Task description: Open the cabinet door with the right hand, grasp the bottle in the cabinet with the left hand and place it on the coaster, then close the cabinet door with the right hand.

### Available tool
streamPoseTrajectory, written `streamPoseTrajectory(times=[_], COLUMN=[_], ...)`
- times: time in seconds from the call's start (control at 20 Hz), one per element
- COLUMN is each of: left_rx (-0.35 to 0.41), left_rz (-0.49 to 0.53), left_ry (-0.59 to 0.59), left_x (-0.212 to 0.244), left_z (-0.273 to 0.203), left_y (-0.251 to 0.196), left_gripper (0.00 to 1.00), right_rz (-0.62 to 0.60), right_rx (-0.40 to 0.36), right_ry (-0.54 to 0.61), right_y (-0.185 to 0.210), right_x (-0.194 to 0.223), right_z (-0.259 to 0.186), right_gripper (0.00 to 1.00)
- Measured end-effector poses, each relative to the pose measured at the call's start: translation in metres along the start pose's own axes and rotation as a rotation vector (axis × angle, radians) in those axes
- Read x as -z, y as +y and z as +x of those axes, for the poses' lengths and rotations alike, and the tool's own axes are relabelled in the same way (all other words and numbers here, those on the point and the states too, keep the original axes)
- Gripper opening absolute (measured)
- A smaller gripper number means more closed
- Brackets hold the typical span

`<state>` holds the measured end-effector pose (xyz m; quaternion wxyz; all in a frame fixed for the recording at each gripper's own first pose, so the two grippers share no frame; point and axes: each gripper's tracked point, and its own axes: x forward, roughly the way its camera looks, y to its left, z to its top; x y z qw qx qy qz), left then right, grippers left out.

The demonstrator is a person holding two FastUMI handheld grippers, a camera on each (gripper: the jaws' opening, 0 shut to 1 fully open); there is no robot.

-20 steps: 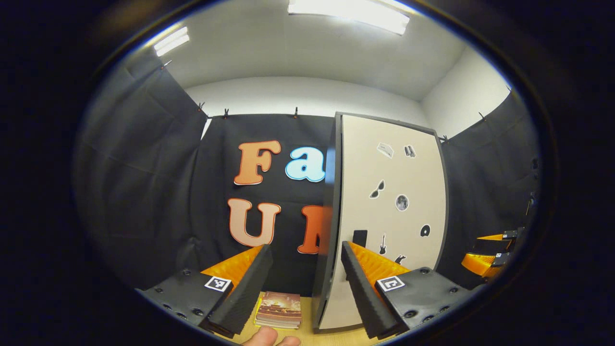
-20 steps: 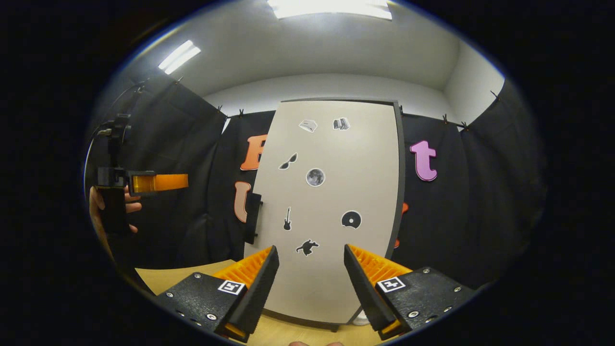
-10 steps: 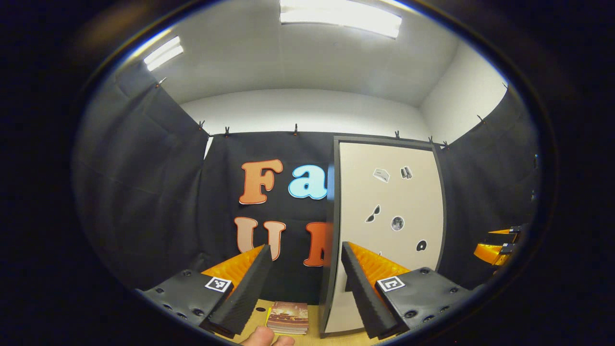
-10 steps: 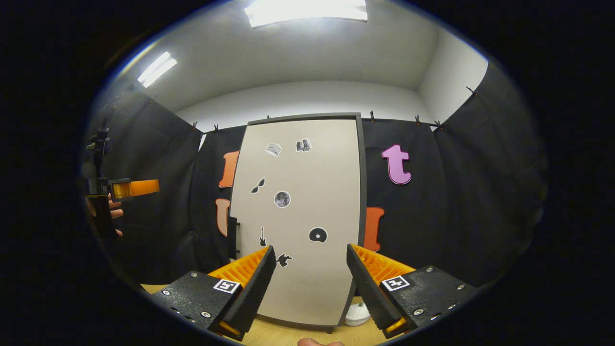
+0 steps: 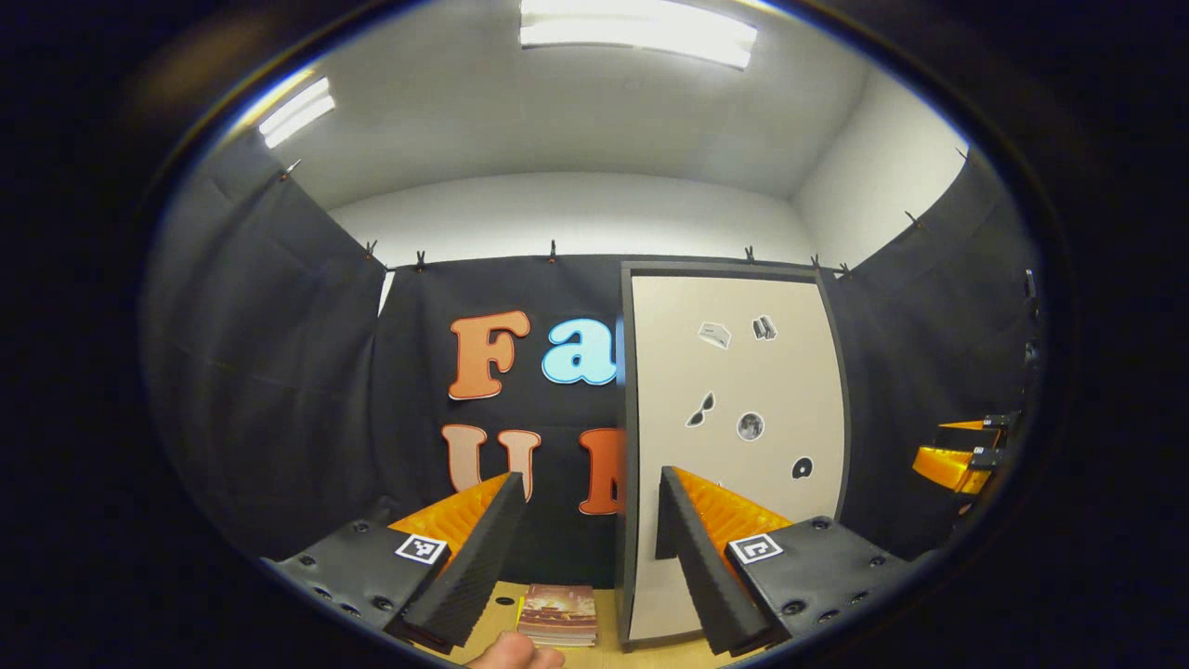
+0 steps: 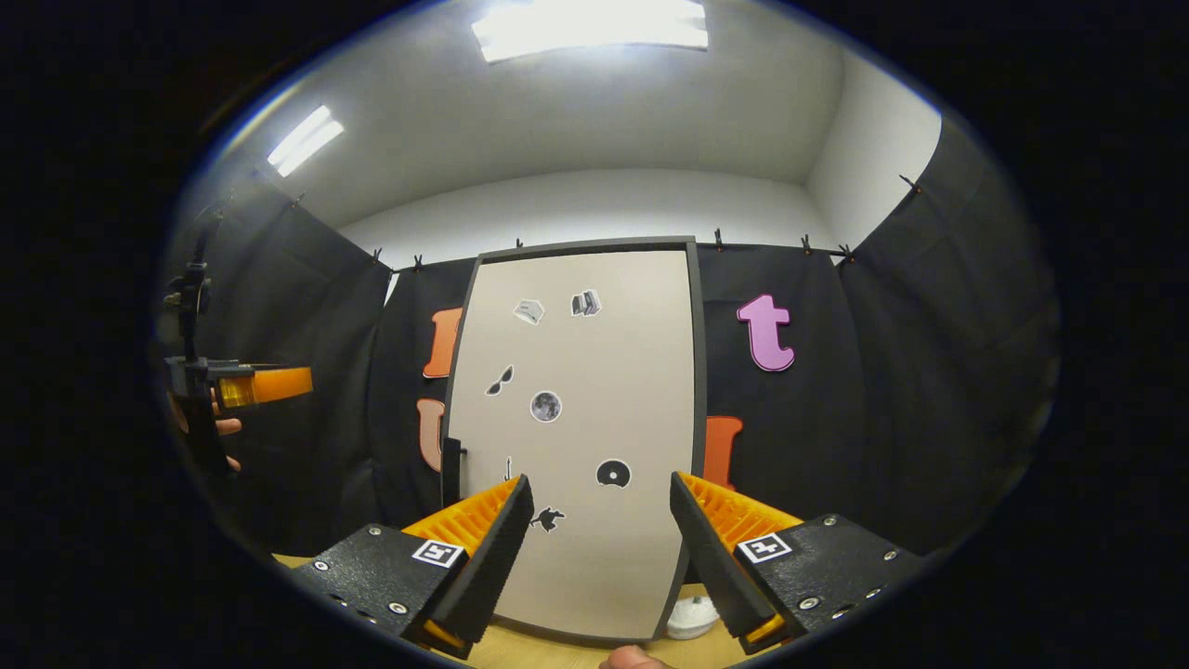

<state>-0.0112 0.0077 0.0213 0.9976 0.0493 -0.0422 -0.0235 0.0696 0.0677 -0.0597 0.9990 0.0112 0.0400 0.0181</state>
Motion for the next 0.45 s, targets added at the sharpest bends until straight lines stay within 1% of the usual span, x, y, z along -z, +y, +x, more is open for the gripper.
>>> streamPoseTrajectory(times=[0.15,0.35,0.45], left_rx=[0.000,0.004,0.006], left_rz=[0.034,0.045,0.070], left_ry=[0.007,0.014,0.029], left_x=[0.009,0.016,0.023], left_z=[0.004,0.009,0.012], left_y=[-0.001,-0.004,-0.007], left_gripper=[0.94,0.94,0.94], right_rz=[0.010,0.007,-0.004], right_rx=[0.013,0.016,0.025], right_ry=[-0.012,-0.023,-0.031], right_y=[-0.008,-0.010,-0.013], right_x=[-0.004,-0.005,-0.006], right_z=[0.000,0.001,0.000], right_gripper=[0.92,0.92,0.92])
